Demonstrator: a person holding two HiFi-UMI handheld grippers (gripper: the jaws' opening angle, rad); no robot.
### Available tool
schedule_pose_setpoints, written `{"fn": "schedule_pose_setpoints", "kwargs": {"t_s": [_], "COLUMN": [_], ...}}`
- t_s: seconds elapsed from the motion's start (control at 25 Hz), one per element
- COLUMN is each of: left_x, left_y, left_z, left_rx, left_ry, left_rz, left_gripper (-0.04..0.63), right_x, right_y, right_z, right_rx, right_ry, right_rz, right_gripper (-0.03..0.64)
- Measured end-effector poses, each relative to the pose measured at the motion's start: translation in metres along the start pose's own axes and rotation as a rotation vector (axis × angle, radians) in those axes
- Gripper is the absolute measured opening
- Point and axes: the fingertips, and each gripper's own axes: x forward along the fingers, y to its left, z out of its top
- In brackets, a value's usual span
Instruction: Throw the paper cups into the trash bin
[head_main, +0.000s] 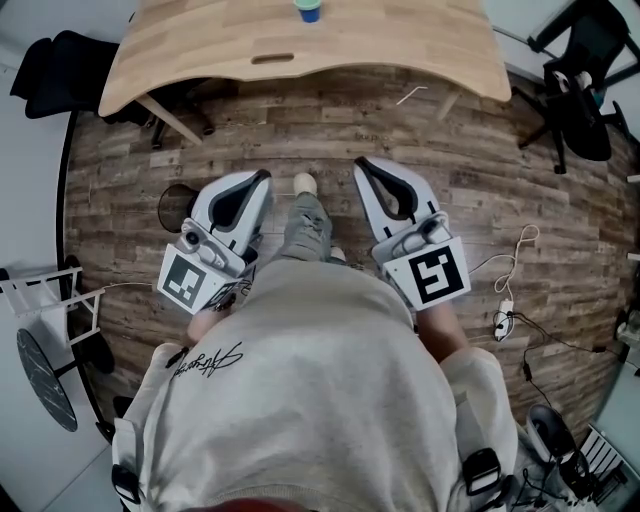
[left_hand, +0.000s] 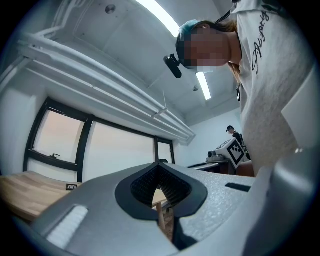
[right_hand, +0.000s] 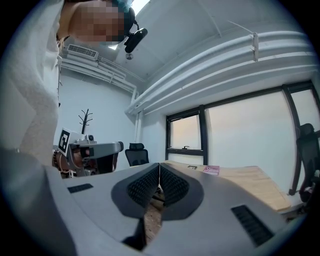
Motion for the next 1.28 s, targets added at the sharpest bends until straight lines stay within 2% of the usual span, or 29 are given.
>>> {"fn": "schedule_pose_setpoints", "kwargs": {"t_s": [0.2, 0.52, 1.12, 1.28], "left_x": [0.012, 0.039, 0.09, 0.107], "left_y": [0.025, 0.067, 0.156, 0.18], "left_z": [-0.003, -0.013, -0.025, -0.032], "left_rx": [-0.015, 0.021, -0.008, -0.026], "left_ry": [-0.015, 0.001, -0.001, -0.008], "left_rz": [-0.026, -0.039, -0.039, -0.061], "left_gripper": [0.003, 0.003, 0.003, 0.003], "right_x": [0.026, 0.062, 0.144, 0.163], "right_y": [-0.014, -0.042, -0.1, -0.116], "right_z": [0.002, 0.005, 0.011, 0.012], "right_rx": [-0.012, -0.021, -0.018, -0.018], "right_ry": [-0.006, -0.022, -0.019, -0.008], "right_rz": [-0.01, -0.038, -0.049, -0.062], "right_gripper": [0.011, 0.011, 0.011, 0.011]}}
